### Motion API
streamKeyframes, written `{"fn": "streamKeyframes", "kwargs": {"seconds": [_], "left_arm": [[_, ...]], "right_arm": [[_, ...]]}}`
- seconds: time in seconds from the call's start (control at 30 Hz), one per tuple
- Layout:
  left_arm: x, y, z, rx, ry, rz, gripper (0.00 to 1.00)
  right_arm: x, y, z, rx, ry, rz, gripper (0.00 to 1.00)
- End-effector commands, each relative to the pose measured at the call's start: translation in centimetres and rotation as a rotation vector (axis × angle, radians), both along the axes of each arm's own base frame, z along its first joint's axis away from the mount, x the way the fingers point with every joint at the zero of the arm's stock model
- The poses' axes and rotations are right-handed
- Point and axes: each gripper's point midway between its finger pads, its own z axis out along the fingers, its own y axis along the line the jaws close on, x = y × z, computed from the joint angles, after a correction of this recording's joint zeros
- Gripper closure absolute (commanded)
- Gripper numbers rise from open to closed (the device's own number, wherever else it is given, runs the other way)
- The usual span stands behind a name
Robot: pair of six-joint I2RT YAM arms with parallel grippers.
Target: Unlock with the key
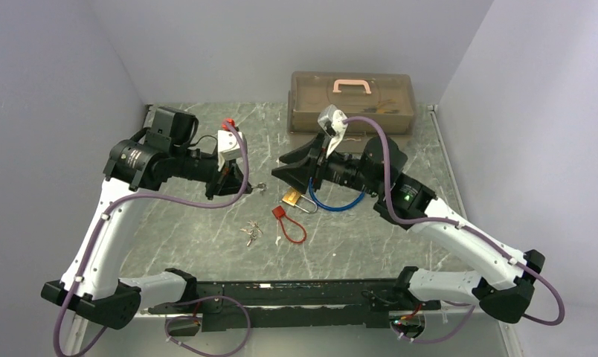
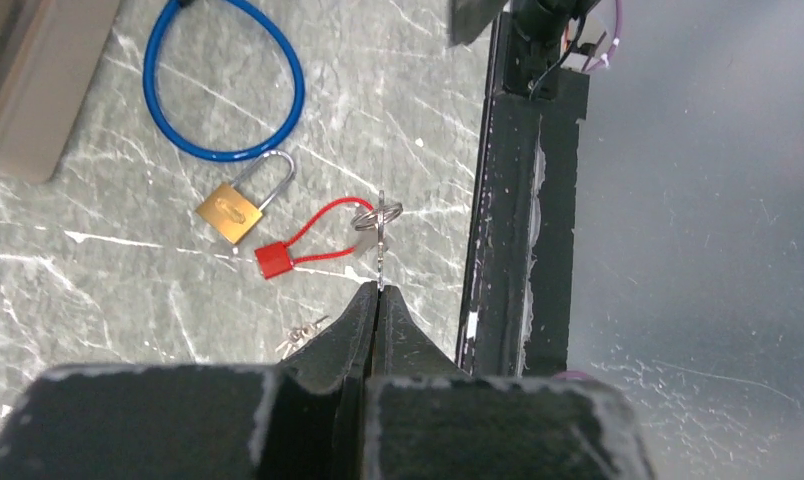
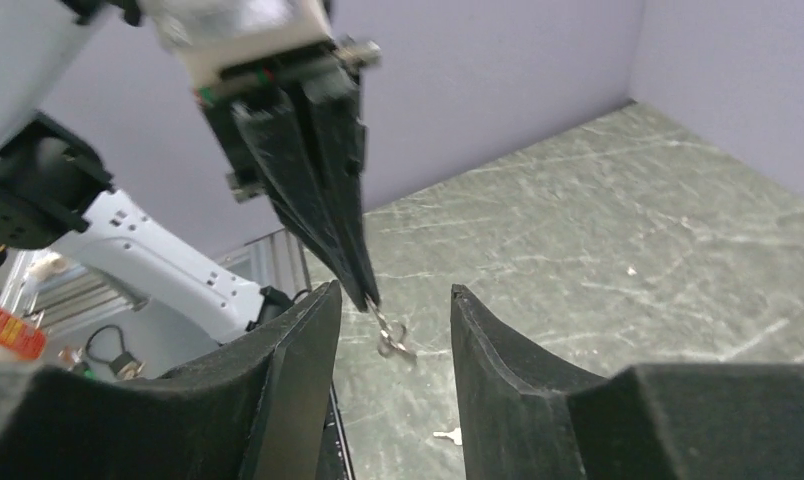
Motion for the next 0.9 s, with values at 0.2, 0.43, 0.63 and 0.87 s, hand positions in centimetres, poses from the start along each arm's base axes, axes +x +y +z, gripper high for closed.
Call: {"fn": "streamKeyframes", "kwargs": {"seconds": [0.2,0.43,0.63,0.87], "left_arm": [[-1.7,0.4,0.5,0.049,0.035,-0.005,1.0],[-2.4,0.3,0.3,0.062,0.069,-0.031,1.0],[-2.5,0.3,0.2,0.063,0.068,-0.034,1.0],[-2.7,0.2,0.4,0.054,0.065,-0.041,1.0]], "right_arm": [[-3.7,2.4,-1.2,-0.192,-0.093,0.354,0.47],[-3.9,2.9,-1.6,-0.221,-0.096,0.39,0.48],[-3.7,3.5,-1.9,-0.228,-0.116,0.396,0.55],[-3.6,4.6,-2.7,-0.236,-0.112,0.399,0.63]]}}
